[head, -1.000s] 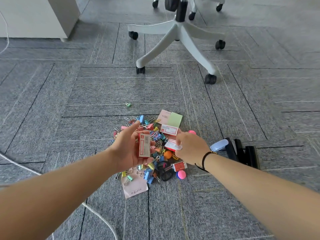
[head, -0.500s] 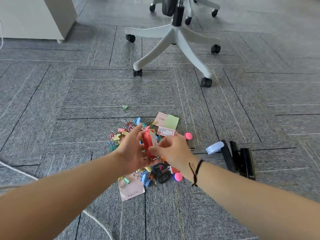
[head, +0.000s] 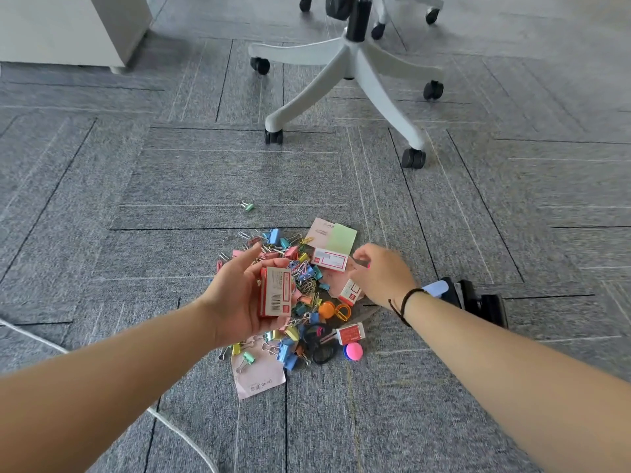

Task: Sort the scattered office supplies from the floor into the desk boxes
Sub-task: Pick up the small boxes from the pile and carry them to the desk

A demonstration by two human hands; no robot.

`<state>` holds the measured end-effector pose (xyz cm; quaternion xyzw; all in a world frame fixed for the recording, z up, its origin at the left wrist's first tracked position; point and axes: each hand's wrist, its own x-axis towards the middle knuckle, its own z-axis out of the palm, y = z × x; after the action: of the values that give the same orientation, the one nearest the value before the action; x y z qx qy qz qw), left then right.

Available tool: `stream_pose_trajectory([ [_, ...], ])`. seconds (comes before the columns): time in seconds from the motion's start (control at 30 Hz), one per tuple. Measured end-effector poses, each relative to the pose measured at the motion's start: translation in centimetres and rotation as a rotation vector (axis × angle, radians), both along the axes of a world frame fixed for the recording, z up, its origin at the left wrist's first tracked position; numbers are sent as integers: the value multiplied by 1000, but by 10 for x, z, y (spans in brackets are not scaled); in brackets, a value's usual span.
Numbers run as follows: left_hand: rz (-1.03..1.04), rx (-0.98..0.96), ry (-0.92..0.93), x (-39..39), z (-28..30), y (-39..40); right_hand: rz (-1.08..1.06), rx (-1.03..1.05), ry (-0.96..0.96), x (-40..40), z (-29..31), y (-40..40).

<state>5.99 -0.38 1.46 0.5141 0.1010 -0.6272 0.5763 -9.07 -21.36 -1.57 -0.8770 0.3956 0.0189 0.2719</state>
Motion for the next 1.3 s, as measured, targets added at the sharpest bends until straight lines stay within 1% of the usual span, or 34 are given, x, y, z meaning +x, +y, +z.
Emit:
stream_pose_trajectory([
  [0.13,-5,-10,34,-3,6,-3,107,-90,65,27,-16,13],
  [0.23,5,-26,58,-4,13,-3,163,-242,132,36,-26,18],
  [0.3,14,-22,57,-5,15,0,167,-264,102,35,-29,17],
  [0.33,14,-12,50,-6,15,1,141,-235,77,32,-29,16],
  [0.4,24,14,26,-7,15,3,39,-111,9,27,-22,12],
  [0.47,59,45,-5,-7,14,4,-60,17,-100,23,-8,14],
  [0.5,71,56,-14,-7,13,3,-78,58,-167,20,1,18],
  [0.57,82,55,-2,-8,11,-2,-40,100,-283,16,19,34],
  [0.63,72,22,25,-12,8,-7,47,165,-362,13,36,58],
  [0.7,39,-5,41,-17,8,-13,105,180,-387,11,47,82],
  [0.8,2,-24,29,-23,11,-17,187,98,-348,9,47,104],
  [0.97,-125,-46,-100,-17,10,-7,312,62,-326,6,43,105],
  [1.03,-103,-18,-100,-12,8,-3,346,113,-367,4,41,101],
  [1.1,-38,9,-52,-6,8,0,283,174,-411,-1,30,91],
  [1.17,-27,18,-31,0,8,3,185,142,-356,-8,16,73],
  [1.23,-63,-4,-24,2,9,6,109,23,-143,-15,1,48],
  [1.27,-85,-18,-17,2,10,7,82,-11,-12,-19,-4,36],
  [1.3,-103,-29,-9,1,10,9,65,-15,69,-22,-8,25],
])
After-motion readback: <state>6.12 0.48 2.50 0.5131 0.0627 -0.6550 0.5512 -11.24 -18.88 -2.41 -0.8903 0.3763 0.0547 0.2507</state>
